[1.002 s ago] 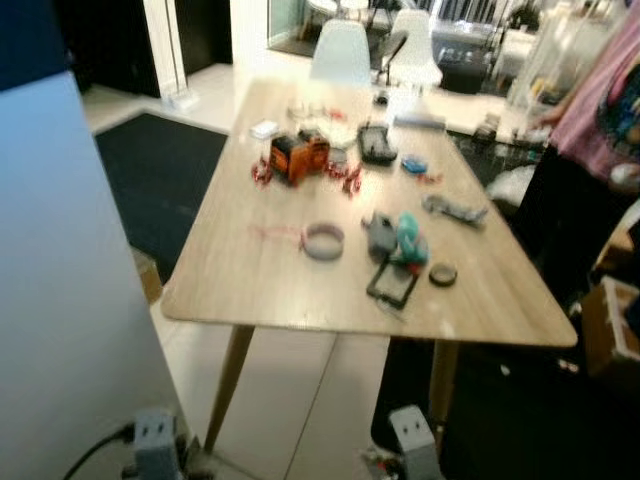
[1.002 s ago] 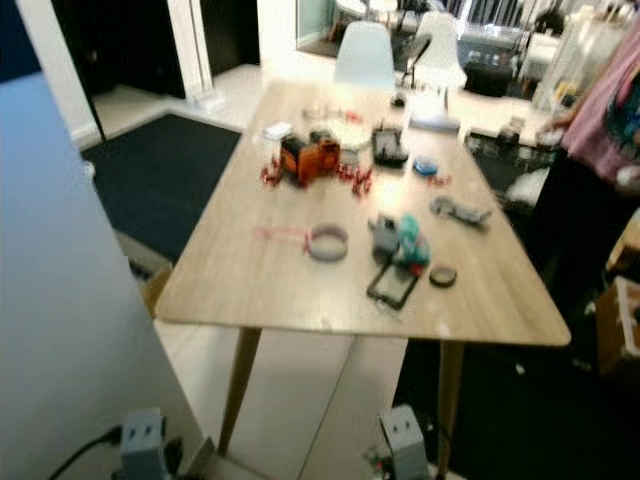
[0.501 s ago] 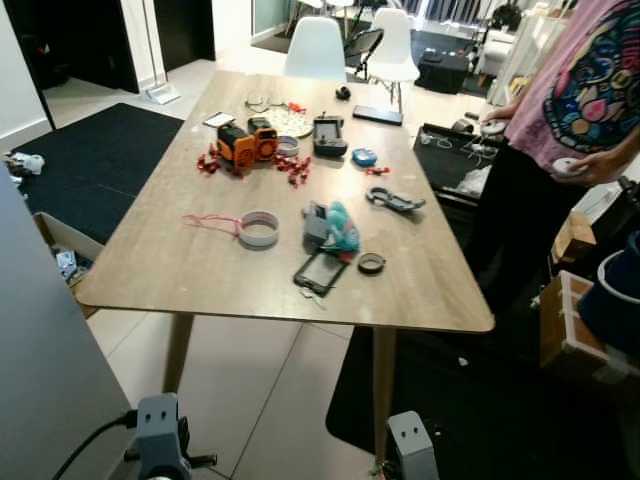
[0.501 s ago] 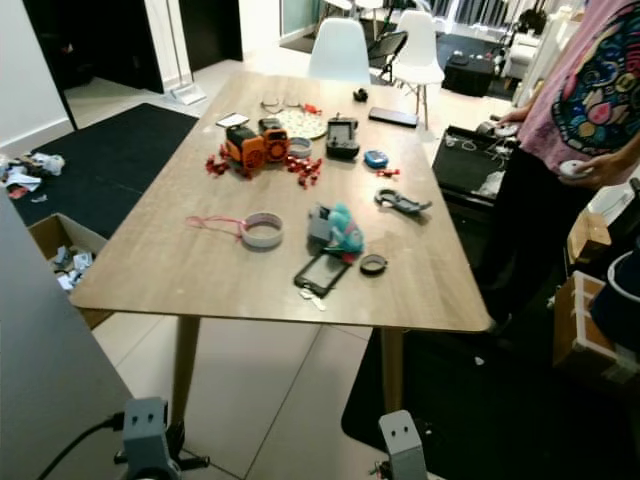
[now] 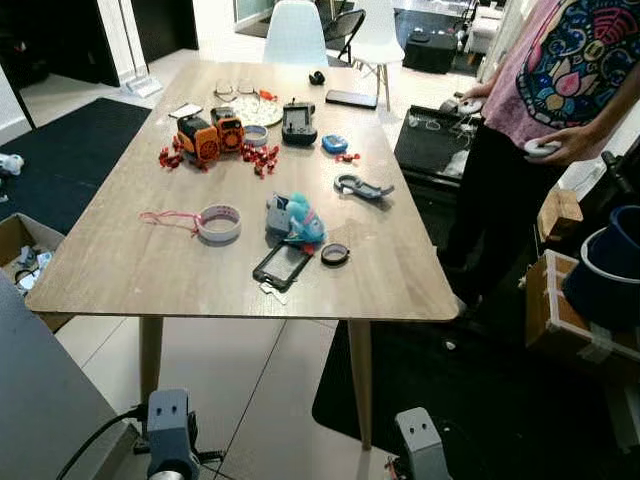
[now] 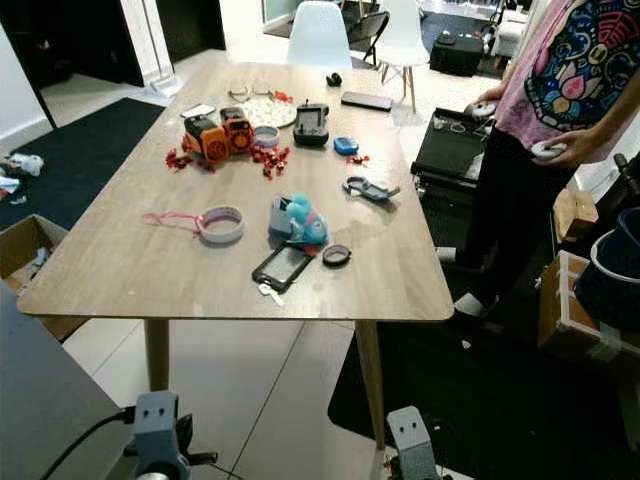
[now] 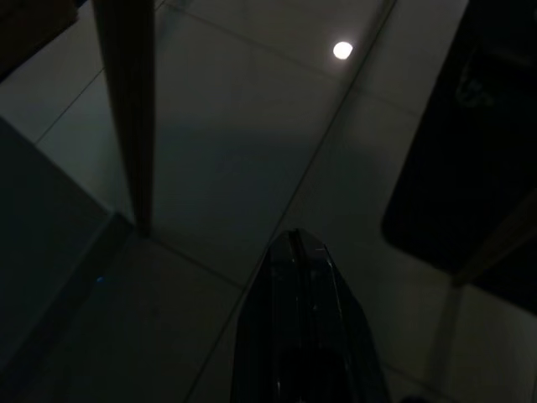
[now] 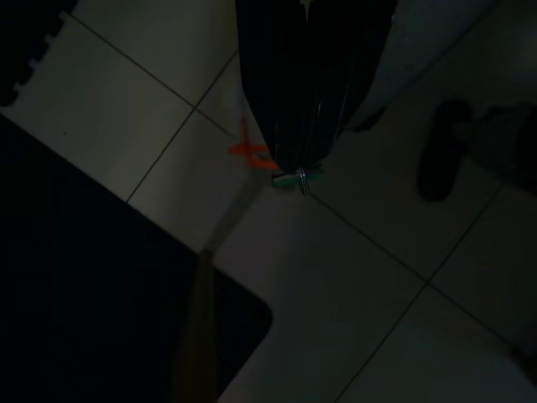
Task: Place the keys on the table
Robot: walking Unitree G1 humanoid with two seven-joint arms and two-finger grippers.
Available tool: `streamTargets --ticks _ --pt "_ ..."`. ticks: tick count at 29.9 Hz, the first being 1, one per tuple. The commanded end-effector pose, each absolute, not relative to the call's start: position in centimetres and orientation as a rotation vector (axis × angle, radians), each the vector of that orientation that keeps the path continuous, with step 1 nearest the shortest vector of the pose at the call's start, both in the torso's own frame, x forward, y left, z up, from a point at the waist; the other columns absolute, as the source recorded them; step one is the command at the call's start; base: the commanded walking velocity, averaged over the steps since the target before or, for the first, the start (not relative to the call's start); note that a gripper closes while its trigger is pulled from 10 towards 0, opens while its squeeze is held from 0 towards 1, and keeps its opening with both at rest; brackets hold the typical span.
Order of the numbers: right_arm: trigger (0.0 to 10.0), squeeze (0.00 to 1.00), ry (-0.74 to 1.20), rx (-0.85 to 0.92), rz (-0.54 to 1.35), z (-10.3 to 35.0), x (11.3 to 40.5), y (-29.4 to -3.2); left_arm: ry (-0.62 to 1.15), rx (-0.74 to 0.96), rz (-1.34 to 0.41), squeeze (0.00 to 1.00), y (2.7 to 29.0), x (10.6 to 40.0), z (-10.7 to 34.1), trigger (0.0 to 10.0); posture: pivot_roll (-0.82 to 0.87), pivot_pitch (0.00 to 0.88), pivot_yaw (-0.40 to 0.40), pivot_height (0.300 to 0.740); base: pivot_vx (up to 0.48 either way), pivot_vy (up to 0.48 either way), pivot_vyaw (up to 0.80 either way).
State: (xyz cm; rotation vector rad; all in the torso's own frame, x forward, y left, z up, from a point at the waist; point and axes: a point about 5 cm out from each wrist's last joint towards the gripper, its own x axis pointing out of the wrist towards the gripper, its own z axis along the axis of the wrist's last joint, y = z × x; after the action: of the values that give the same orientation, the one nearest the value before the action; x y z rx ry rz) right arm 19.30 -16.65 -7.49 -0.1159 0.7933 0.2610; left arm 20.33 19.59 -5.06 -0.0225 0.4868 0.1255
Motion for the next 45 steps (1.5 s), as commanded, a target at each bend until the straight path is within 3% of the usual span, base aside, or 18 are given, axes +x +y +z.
streamTargets --ticks 1,17,23,26,28,32,35,38,40,44,45 --pt "10.0 0.00 0.804 -0.113 0.249 -7.6 19.0 -16.9 0.513 0.003 0.122 0.00 19.7 19.9 -5.4 10.0 0.04 0.050 -0.048 0.740 0.000 0.000 0.00" --pt "10.0 0.00 0.746 -0.157 0.229 -6.8 20.1 -18.0 0.437 -0.013 0.146 0.00 19.4 20.3 -4.7 10.0 0.04 0.040 -0.074 0.740 0.000 0.000 0.00" --pt "10.0 0.00 0.665 -0.221 -0.032 -5.5 20.9 -22.5 0.445 -0.006 0.159 0.00 20.0 20.0 -4.8 10.0 0.04 0.047 -0.067 0.740 0.000 0.000 0.00" --pt "10.0 0.00 0.492 -0.189 -0.342 -1.9 22.8 -28.3 0.451 -0.003 0.157 0.00 20.1 19.8 -4.9 10.0 0.04 0.051 -0.060 0.740 0.000 0.000 0.00" --pt "10.0 0.00 0.390 -0.158 -0.454 0.5 24.1 -30.8 0.454 -0.003 0.156 0.00 20.1 19.8 -5.0 10.0 0.03 0.050 -0.058 0.740 0.000 0.000 0.00" --pt "10.0 0.00 0.265 -0.127 -0.517 3.6 26.0 -32.5 0.457 -0.003 0.153 0.00 20.0 19.8 -5.0 10.0 0.03 0.049 -0.056 0.740 0.000 0.000 0.00" --pt "10.0 0.00 0.050 -0.116 -0.550 9.2 29.6 -33.7 0.461 -0.003 0.148 0.00 19.9 19.9 -5.0 10.0 0.03 0.047 -0.054 0.740 0.000 0.000 0.00" --pt "10.0 0.00 -0.053 -0.057 -0.513 12.5 32.1 -33.0 0.462 -0.003 0.147 0.00 19.9 20.0 -5.0 10.0 0.03 0.048 -0.056 0.740 0.000 0.000 0.00" --pt "10.0 0.00 -0.149 -0.002 -0.298 16.1 35.6 -29.5 0.463 -0.010 0.144 0.00 19.9 20.1 -5.0 10.0 0.03 0.047 -0.060 0.740 0.000 0.000 0.00" --pt "10.0 0.00 -0.168 -0.003 -0.141 17.5 37.2 -26.8 0.462 -0.013 0.145 0.00 19.9 20.1 -5.0 10.0 0.04 0.047 -0.063 0.740 0.000 0.000 0.00" --pt "10.0 0.00 -0.172 -0.010 0.043 18.3 38.4 -23.2 0.460 -0.019 0.148 0.00 19.9 20.1 -5.0 10.0 0.04 0.049 -0.068 0.740 0.000 0.000 0.00"
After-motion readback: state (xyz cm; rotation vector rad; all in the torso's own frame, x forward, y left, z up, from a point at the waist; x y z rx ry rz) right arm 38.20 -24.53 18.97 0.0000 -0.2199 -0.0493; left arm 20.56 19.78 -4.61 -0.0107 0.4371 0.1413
